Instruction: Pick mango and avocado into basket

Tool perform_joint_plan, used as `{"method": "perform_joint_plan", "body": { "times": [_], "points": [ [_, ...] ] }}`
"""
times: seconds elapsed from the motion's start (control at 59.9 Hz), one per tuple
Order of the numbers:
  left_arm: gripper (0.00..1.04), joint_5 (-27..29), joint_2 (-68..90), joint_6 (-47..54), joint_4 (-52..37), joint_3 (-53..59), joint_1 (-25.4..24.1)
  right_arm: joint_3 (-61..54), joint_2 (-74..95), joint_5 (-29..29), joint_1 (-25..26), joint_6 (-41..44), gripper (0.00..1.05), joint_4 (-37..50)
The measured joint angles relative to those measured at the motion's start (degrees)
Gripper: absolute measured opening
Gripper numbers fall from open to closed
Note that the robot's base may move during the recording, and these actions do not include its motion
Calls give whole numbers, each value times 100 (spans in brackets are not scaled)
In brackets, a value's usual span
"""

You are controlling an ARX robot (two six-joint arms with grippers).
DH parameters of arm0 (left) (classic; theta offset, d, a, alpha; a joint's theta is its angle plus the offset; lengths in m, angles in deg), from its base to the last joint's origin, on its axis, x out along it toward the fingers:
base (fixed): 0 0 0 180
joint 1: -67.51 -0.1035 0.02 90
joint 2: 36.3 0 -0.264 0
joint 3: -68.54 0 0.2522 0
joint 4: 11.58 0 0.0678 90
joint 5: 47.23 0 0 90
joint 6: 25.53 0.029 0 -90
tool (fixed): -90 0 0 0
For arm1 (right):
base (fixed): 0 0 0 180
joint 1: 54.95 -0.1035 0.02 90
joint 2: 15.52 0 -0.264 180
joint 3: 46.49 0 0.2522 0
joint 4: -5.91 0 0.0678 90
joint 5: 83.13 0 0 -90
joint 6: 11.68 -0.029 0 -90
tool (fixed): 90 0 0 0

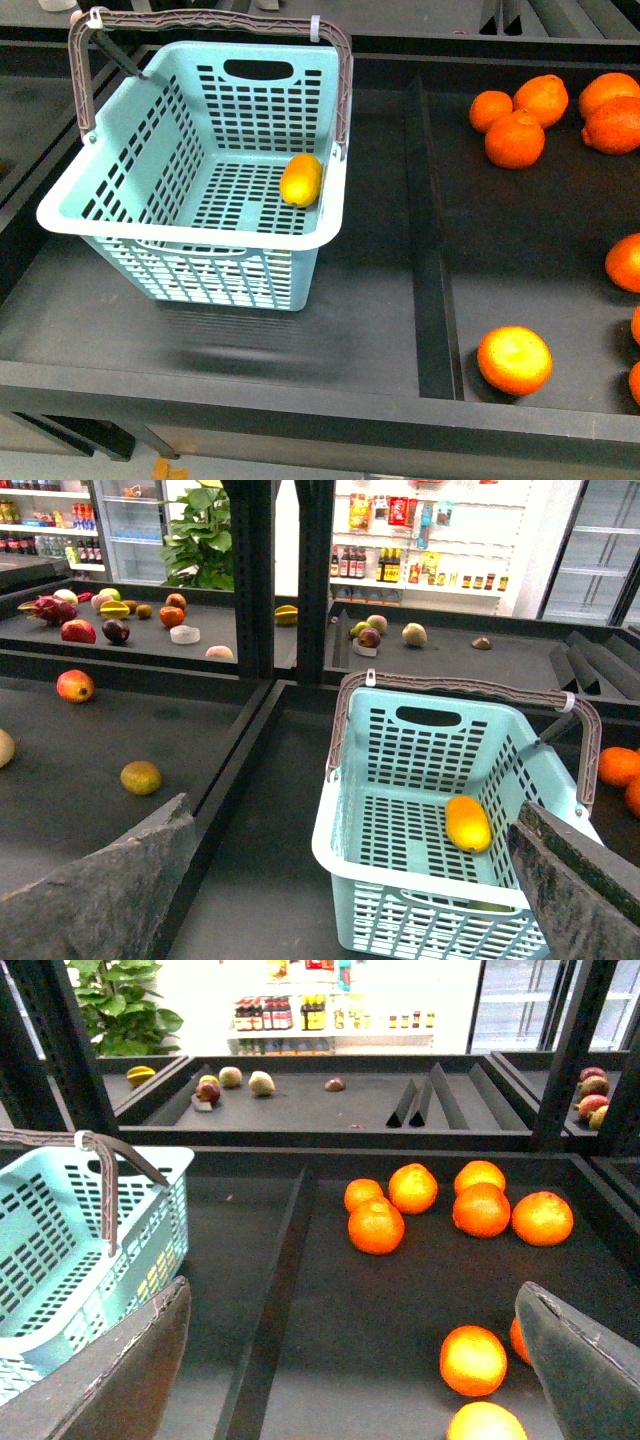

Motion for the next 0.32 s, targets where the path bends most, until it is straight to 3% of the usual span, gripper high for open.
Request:
{"method": "perform_joint_plan", "body": {
  "times": [0.317],
  "points": [
    [96, 0, 0, 0, 0, 0, 0, 0, 0, 0, 0, 0, 96, 0]
  ]
}}
